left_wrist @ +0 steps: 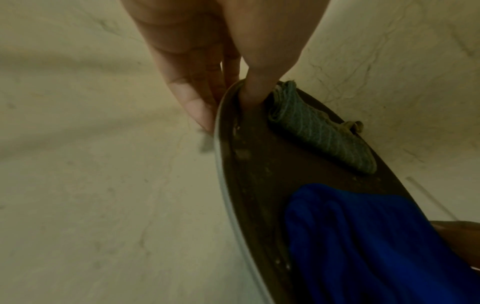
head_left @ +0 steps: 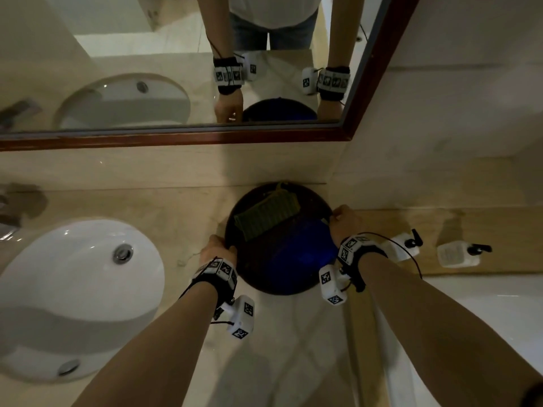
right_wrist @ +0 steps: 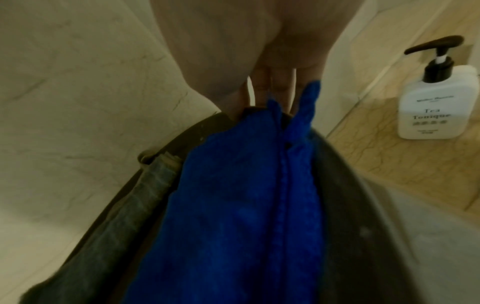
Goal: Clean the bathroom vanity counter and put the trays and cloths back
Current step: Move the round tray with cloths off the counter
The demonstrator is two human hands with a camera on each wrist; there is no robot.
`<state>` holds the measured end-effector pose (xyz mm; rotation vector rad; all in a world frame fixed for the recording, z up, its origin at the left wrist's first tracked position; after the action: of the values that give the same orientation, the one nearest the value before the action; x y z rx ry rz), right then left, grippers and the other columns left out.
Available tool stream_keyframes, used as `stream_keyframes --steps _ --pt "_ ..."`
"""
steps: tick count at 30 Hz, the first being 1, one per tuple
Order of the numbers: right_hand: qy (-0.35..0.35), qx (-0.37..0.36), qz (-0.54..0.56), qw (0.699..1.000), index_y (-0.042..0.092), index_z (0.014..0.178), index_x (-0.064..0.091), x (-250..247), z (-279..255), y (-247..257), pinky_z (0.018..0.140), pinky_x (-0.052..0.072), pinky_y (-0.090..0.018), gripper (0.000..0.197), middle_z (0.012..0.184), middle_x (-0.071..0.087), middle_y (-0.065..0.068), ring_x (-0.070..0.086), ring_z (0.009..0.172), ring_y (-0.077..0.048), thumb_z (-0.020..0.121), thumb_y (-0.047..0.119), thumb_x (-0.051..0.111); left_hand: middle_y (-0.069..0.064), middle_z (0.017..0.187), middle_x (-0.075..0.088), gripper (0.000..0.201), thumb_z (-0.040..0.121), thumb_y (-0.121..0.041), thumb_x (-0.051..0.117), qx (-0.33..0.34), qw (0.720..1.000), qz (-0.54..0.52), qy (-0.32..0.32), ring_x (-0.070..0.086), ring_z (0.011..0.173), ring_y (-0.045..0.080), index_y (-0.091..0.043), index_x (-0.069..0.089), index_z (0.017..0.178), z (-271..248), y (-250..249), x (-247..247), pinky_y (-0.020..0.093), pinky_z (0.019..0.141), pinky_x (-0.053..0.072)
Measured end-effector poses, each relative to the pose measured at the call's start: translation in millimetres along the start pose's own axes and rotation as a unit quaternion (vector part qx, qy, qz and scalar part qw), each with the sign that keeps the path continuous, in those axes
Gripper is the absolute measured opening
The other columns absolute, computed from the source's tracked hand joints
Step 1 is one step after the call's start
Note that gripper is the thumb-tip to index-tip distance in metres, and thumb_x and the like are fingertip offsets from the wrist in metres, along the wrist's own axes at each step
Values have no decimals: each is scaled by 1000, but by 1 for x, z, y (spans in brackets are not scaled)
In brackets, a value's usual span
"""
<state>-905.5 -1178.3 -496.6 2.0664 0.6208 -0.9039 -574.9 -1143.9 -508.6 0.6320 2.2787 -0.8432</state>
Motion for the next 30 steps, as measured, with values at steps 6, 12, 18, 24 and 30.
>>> stream_keyframes --steps 6,12,18,24,30 --pt "-3 -1 -34 999 0 114 54 -1 -3 6 73 47 -35 23 108 63 -22 60 95 -33 98 14 45 11 96 67 29 76 -31 63 -9 1000 -1 11 64 86 32 -16 62 101 7 1 -4 34 72 54" --pt "32 6 -49 998 2 114 57 -10 -8 3 90 43 -35 26 118 59 -21 55 111 -36 94 17 51 12 80 69 17 62 -25 69 -26 997 -70 24 69 73 31 -15 67 75 13 6 -4 43 69 60" --pt "25 8 -54 998 -5 106 64 -29 -39 2 83 49 -36 27 110 65 -20 62 101 -33 98 12 45 13 79 70 8 67 -22 68 5 997 -69 18 69 73 32 -16 64 71 -1 -2 -17 44 69 60" --pt "24 4 -14 1000 -4 100 63 -42 -73 -8 77 49 -35 23 103 66 -19 62 93 -34 95 11 46 9 80 71 17 71 -30 66 41 998 -49 6 69 71 29 -21 68 86 -36 -3 -39 39 74 60" --pt "25 -6 33 999 -5 106 60 -43 -99 -10 88 47 -38 22 110 62 -22 59 102 -37 96 11 49 7 77 71 15 71 -29 69 52 997 -54 -16 69 72 27 -20 68 82 -70 11 -54 38 75 59"
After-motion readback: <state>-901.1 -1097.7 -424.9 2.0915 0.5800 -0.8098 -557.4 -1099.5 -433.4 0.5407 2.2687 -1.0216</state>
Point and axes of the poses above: each hand's wrist, its own z-axis towards the middle knuckle, its own x-axis out of the palm, y = z × x, the point moved 7 cm from there along z, towards the middle knuckle
